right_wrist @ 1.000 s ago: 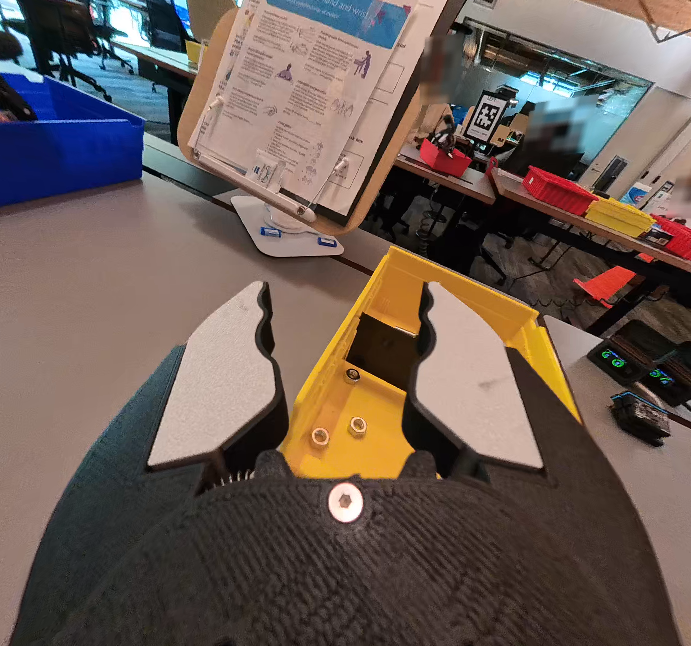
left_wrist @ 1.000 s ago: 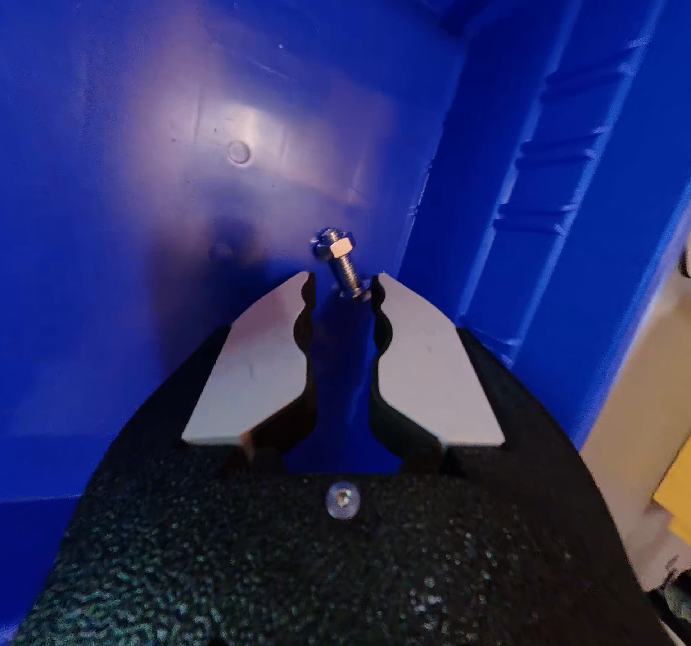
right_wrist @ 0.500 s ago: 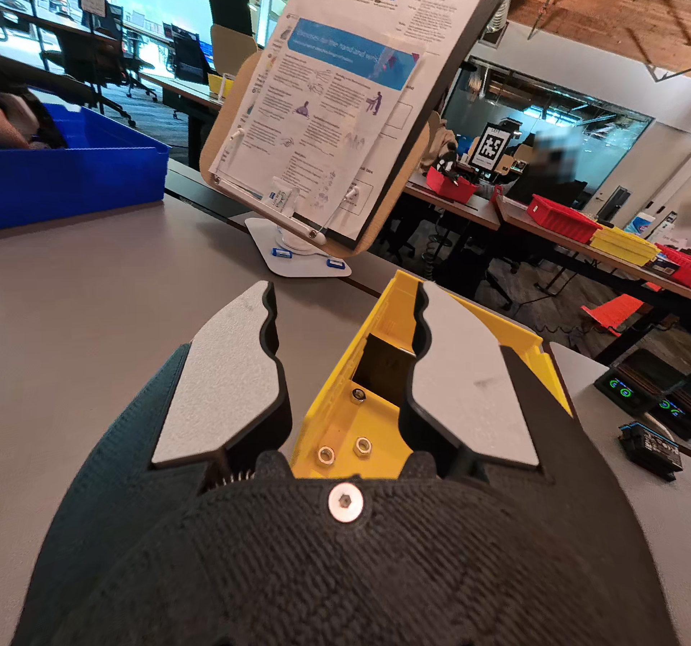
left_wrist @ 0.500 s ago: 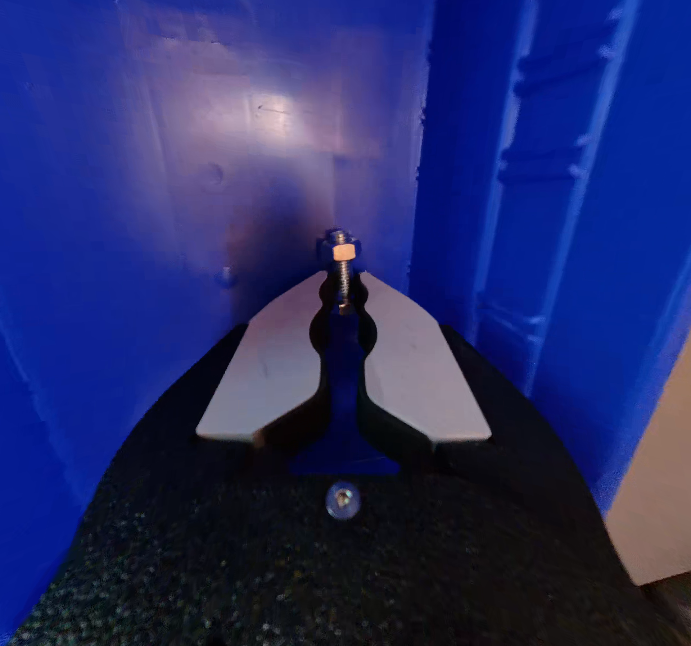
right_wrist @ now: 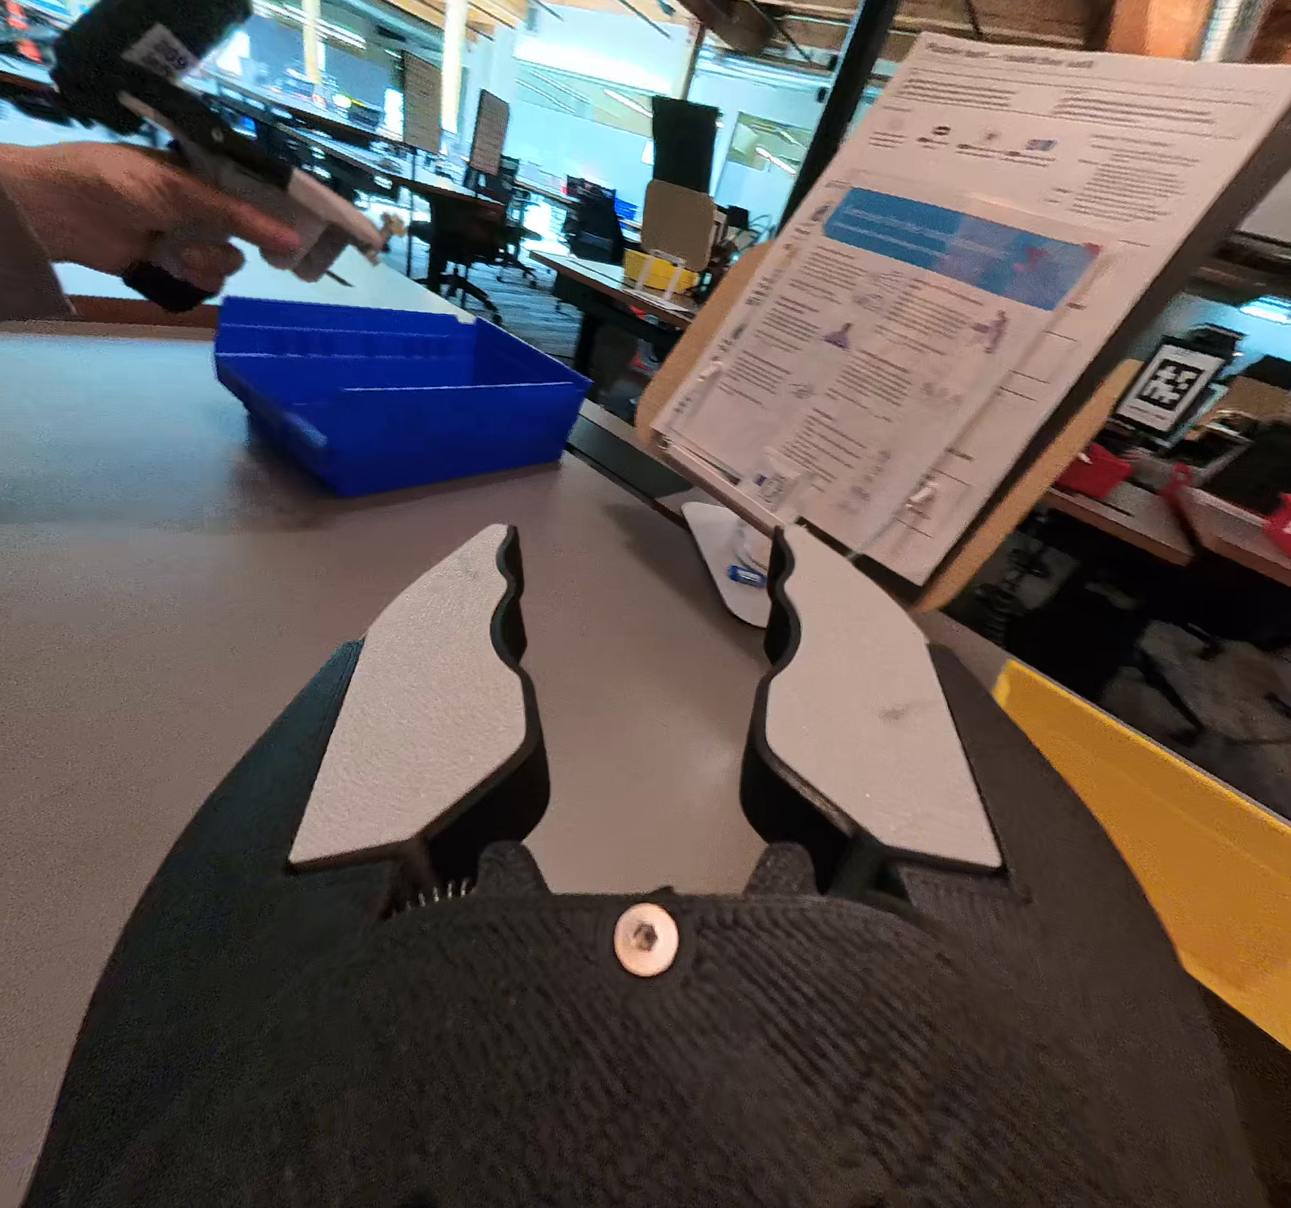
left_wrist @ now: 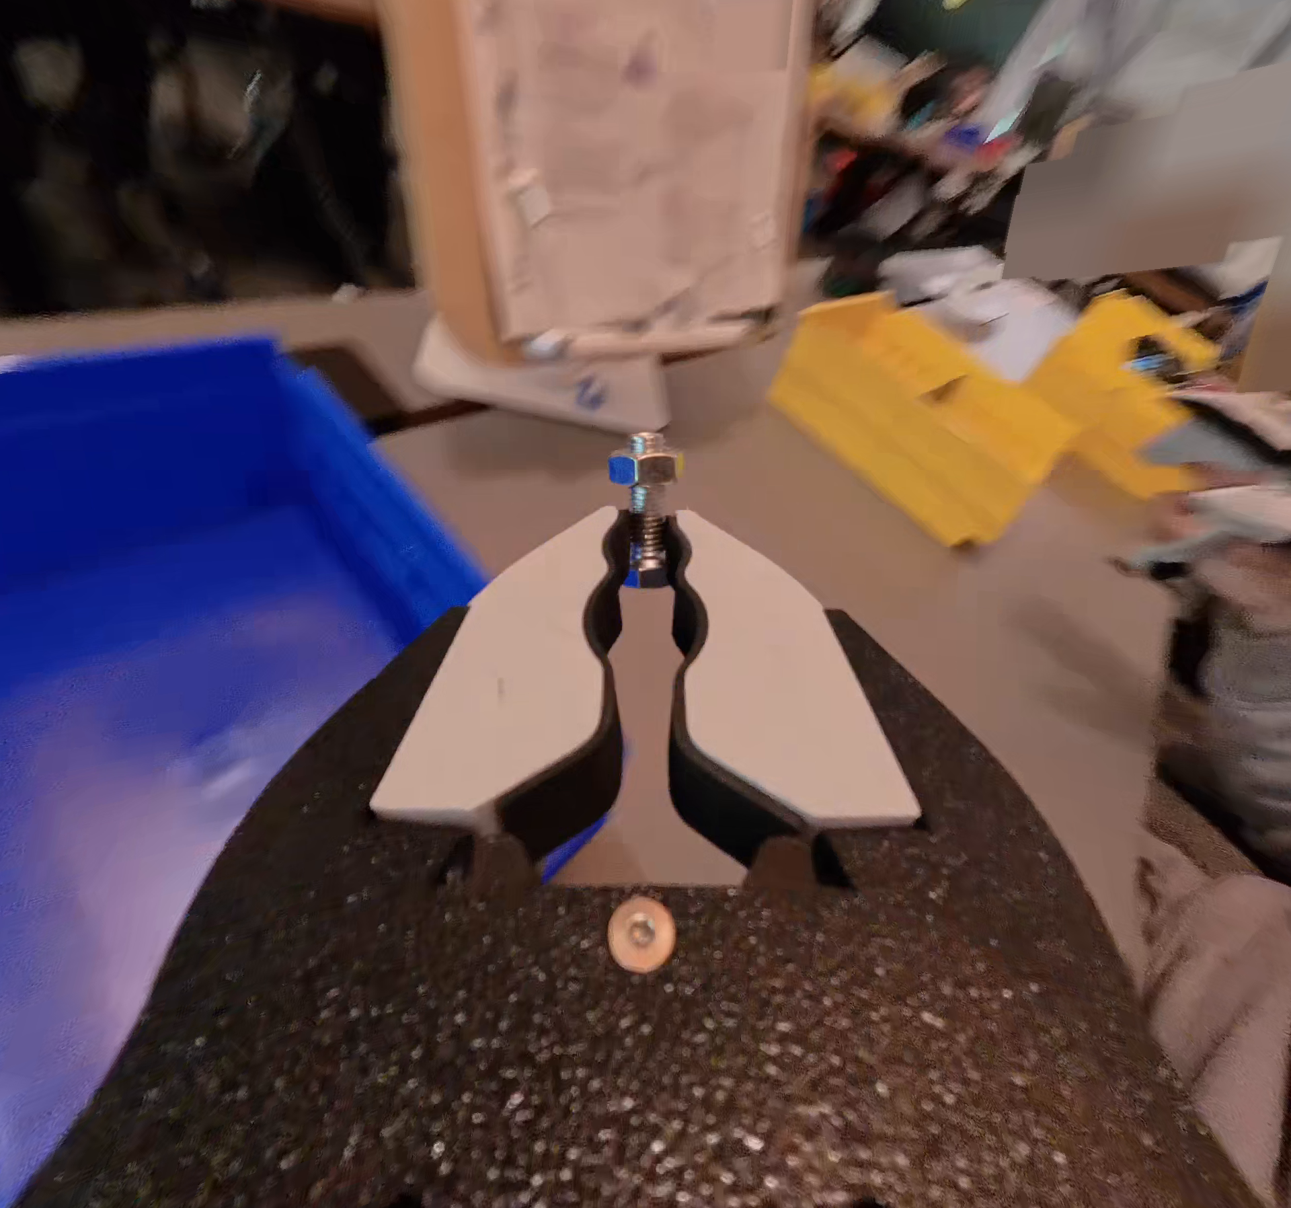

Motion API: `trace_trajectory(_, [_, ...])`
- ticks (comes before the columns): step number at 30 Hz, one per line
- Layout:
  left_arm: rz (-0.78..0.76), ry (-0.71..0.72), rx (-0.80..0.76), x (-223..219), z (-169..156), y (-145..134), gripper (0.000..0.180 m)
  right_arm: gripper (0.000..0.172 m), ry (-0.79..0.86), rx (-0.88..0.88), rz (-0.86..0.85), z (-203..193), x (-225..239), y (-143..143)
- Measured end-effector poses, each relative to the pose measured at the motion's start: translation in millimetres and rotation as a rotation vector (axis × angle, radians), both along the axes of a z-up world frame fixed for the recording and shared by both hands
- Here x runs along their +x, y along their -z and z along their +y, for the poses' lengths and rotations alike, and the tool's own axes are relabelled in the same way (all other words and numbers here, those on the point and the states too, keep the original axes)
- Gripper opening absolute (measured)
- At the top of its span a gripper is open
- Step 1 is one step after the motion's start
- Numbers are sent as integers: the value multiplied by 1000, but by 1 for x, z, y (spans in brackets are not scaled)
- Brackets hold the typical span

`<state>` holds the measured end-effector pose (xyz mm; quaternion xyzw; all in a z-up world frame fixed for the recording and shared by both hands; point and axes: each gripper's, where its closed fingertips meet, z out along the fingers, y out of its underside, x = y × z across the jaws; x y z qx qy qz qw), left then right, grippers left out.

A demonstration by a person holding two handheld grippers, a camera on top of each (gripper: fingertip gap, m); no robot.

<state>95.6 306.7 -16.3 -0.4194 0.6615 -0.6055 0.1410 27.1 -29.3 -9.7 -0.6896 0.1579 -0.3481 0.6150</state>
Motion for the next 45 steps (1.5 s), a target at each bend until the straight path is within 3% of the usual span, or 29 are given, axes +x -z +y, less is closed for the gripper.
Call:
trace_trajectory(1, [-60, 50, -28, -14, -16, -12, 9, 67, -21, 2, 5, 8, -3, 1])
trace_trajectory(4, [-198, 225, -96, -54, -73, -31, 9, 65, -98, 5, -2, 31, -14, -2])
trace_trajectory(8, [-337, 465, -267, -100, -144, -34, 9, 63, -221, 71, 29, 60, -30, -4])
trace_trajectory(13, [-437, 583, -357, -109, -204, 6, 9, 53, -398, 249, 102, 83, -46, -7])
trace_trajectory(17, [-497, 600, -412, -109, -232, 22, 8, 53, -402, 200, 150, 92, -38, 15])
trace_trajectory(23, [-478, 619, -387, -113, -252, 49, 8, 34, -453, 195, 192, 103, -38, 39])
trace_trajectory(31, [-497, 585, -323, -113, -249, 53, 9, 30, -435, 169, 167, 108, -35, 44])
trace_trajectory(33, [-498, 554, -337, -109, -243, 50, 8, 39, -412, 171, 155, 100, -28, 41])
trace_trajectory(35, [-517, 540, -342, -108, -236, 48, 8, 24, -249, 223, 214, 76, 2, 41])
trace_trajectory(36, [-525, 532, -328, -108, -234, 48, 8, 37, -216, 257, 218, 67, 10, 39])
trace_trajectory(40, [-519, 527, -325, -108, -239, 50, 8, 42, -451, 249, 188, 85, -28, 27])
trace_trajectory(45, [-529, 536, -287, -112, -250, 53, 8, 40, -449, 155, 149, 112, -44, 40])
